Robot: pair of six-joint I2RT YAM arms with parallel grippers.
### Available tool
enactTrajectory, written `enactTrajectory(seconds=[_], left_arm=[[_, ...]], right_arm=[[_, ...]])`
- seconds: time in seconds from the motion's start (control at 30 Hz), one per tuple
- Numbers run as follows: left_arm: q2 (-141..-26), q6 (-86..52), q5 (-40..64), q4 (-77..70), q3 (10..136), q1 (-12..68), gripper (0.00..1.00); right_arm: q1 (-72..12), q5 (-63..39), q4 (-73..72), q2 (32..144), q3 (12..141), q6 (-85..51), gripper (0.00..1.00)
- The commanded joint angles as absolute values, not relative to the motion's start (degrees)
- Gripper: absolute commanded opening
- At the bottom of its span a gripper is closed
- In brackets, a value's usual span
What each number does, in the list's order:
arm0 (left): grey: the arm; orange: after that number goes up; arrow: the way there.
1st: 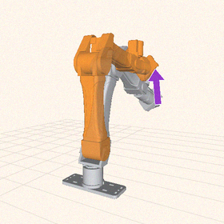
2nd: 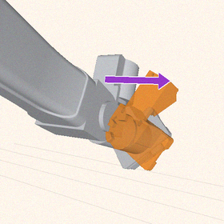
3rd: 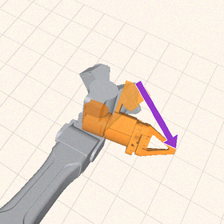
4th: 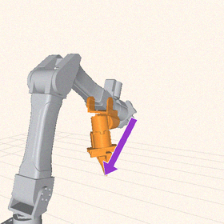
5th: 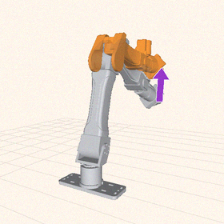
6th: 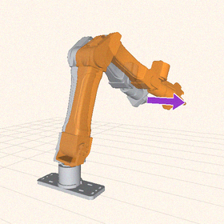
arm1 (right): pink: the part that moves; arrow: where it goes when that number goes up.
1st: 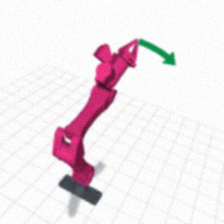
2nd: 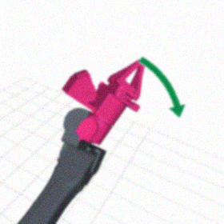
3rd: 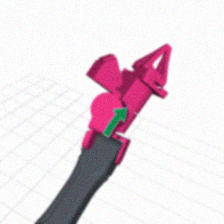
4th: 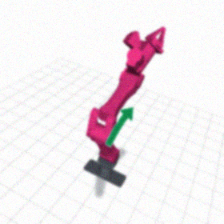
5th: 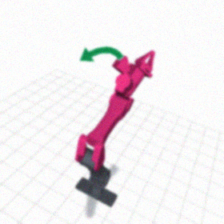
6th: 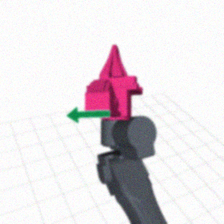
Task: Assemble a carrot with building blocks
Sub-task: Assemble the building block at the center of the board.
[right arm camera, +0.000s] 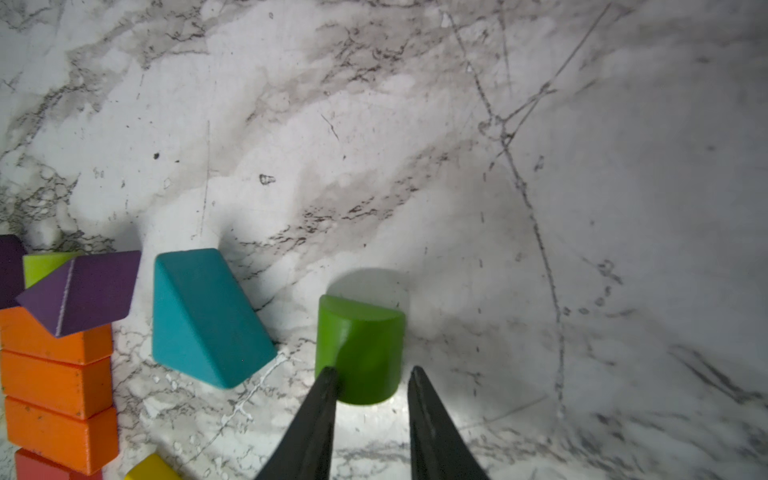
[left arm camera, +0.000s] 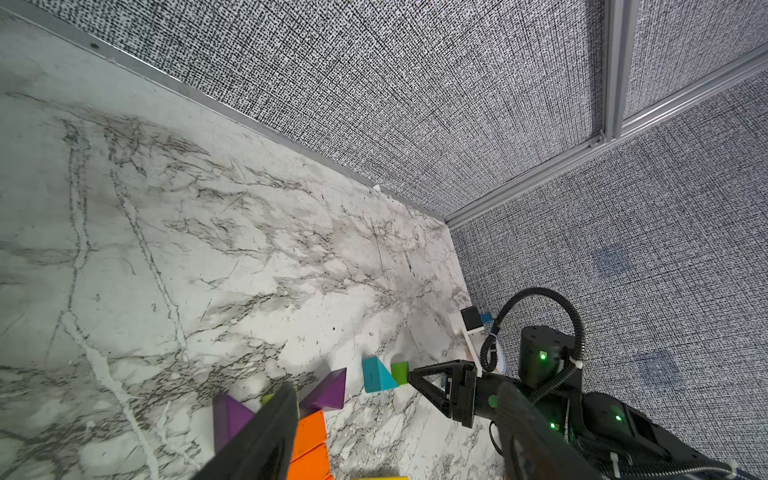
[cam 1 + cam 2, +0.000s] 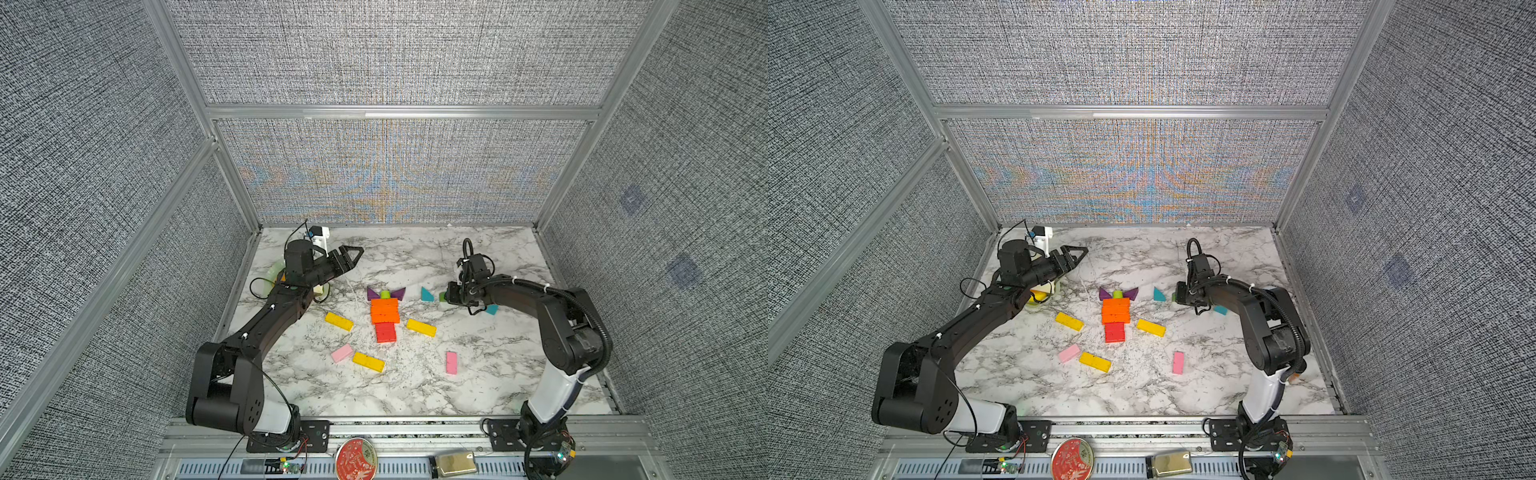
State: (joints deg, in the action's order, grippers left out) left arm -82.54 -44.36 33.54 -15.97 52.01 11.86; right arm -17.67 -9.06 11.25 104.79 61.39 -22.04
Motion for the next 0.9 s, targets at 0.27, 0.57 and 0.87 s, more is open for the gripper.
enactTrajectory(seconds=[0.27, 0.57, 0.87], left_arm=[[-82.6, -43.7, 34.0, -16.4, 52.6, 11.9, 0.77], [-82.5, -43.5, 33.9, -16.3, 52.6, 11.9, 0.77], [-82.6, -43.4, 33.9, -16.1, 52.6, 11.9, 0.77]], right_arm=[[-17.8, -11.8, 10.4, 105.9, 61.9, -22.6, 0.32], [-18.7, -12.1, 10.4, 106.6, 62.6, -22.3, 0.32], [-19.1, -12.1, 10.5, 106.4, 62.3, -22.2, 0.32]])
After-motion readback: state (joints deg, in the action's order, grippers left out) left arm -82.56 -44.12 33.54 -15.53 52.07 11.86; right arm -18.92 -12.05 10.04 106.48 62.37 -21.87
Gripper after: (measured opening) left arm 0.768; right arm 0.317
